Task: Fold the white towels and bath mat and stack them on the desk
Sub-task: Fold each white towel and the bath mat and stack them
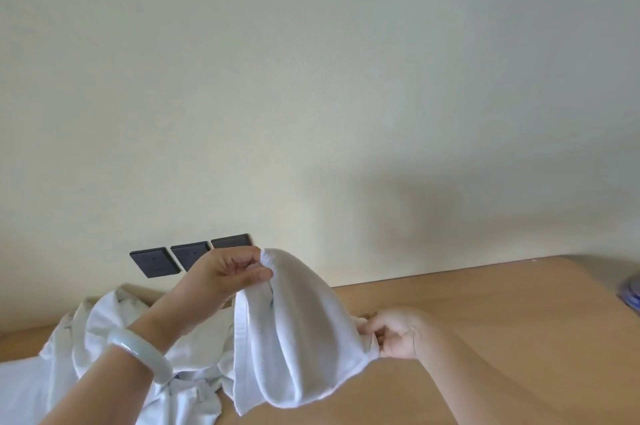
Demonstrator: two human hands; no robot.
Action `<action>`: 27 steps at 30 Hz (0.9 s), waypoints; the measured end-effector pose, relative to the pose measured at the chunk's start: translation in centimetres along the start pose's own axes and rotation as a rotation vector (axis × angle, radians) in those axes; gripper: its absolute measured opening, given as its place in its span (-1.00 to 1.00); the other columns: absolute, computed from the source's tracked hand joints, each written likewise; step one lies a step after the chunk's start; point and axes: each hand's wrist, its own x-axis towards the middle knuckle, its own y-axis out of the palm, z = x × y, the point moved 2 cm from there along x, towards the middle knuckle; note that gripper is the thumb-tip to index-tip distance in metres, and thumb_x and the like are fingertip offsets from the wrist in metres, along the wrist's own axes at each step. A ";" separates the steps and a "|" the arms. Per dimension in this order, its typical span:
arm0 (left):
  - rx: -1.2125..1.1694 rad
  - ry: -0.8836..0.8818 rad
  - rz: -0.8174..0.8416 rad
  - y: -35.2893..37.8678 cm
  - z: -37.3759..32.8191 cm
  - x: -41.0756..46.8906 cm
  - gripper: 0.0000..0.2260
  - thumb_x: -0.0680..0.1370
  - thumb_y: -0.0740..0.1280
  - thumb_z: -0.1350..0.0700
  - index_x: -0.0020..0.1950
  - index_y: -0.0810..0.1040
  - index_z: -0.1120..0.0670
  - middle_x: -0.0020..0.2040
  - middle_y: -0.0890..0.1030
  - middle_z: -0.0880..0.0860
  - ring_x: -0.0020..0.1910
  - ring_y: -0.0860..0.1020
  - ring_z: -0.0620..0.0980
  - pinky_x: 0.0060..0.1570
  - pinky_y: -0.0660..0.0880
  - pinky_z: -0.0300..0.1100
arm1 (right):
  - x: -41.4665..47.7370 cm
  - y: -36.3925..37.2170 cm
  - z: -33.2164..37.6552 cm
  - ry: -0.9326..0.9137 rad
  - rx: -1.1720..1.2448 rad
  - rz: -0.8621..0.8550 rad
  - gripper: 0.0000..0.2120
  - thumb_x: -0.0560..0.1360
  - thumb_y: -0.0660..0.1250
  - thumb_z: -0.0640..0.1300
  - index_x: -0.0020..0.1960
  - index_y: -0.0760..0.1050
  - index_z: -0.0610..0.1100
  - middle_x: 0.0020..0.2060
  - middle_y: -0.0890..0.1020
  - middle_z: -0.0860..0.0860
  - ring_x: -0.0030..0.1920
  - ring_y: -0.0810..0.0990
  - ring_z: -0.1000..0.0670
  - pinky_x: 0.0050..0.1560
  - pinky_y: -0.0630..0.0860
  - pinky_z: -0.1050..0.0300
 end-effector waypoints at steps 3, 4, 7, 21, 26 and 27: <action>-0.014 0.017 -0.112 -0.8 0.9 -0.1 -0.57 0.38 0.44 -0.16 0.00 0.63 0.18 -0.04 0.63 0.32 -0.05 0.59 0.11 0.10 0.43 0.00 | -1.3 -1.2 0.7 -0.170 0.274 -0.021 -0.51 0.24 0.38 -0.59 0.15 0.51 -0.38 -0.02 0.63 -0.27 0.00 0.62 -0.24 -0.12 0.65 -0.11; -0.037 0.029 -0.166 -1.2 1.2 -0.2 -0.59 0.36 0.43 -0.15 -0.01 0.64 0.17 -0.06 0.65 0.26 -0.04 0.61 0.08 0.12 0.44 -0.01 | -1.7 -2.0 1.0 -0.229 0.372 -0.024 -0.40 0.14 0.43 -0.60 0.16 0.48 -0.37 -0.05 0.64 -0.27 -0.07 0.65 -0.24 -0.20 0.66 -0.10; -0.052 0.042 -0.276 -2.0 2.4 -0.9 -0.61 0.37 0.40 -0.17 -0.04 0.64 0.13 -0.11 0.66 0.14 -0.06 0.60 0.08 0.12 0.43 0.05 | -3.6 -3.7 2.3 -0.357 0.521 -0.023 -0.35 0.03 0.51 -0.58 0.09 0.49 -0.35 -0.18 0.67 -0.27 -0.24 0.70 -0.19 -0.32 0.64 -0.03; 0.038 -0.003 -0.501 -3.4 1.7 0.1 -0.72 0.59 0.32 0.15 -0.32 0.46 0.10 -0.46 0.29 0.01 -0.40 0.23 -0.03 -0.29 0.18 -0.15 | -15.9 -2.1 11.1 -0.802 0.042 -0.219 -0.75 0.48 0.24 -0.48 0.00 0.58 -0.22 -0.13 0.61 -0.13 -0.12 0.60 -0.05 -0.01 0.51 0.13; -0.052 0.048 -0.518 -3.4 0.6 0.3 -0.90 0.58 0.33 0.25 -0.14 0.54 0.17 -0.46 0.38 0.02 -0.46 0.29 -0.02 -0.32 0.29 -0.12 | -18.9 -1.4 12.3 -0.923 -0.332 -0.400 -0.73 0.47 0.29 -0.49 0.03 0.58 -0.20 -0.14 0.61 -0.11 -0.11 0.57 -0.05 -0.24 0.55 0.40; -0.064 0.063 -0.527 -3.4 0.3 0.4 -0.92 0.57 0.34 0.26 -0.11 0.56 0.16 -0.46 0.41 0.02 -0.46 0.31 -0.02 -0.36 0.30 -0.15 | -19.3 -1.2 12.5 -0.956 -0.410 -0.457 -0.75 0.47 0.30 -0.47 0.03 0.57 -0.19 -0.17 0.61 -0.09 -0.15 0.56 -0.03 -0.26 0.52 0.44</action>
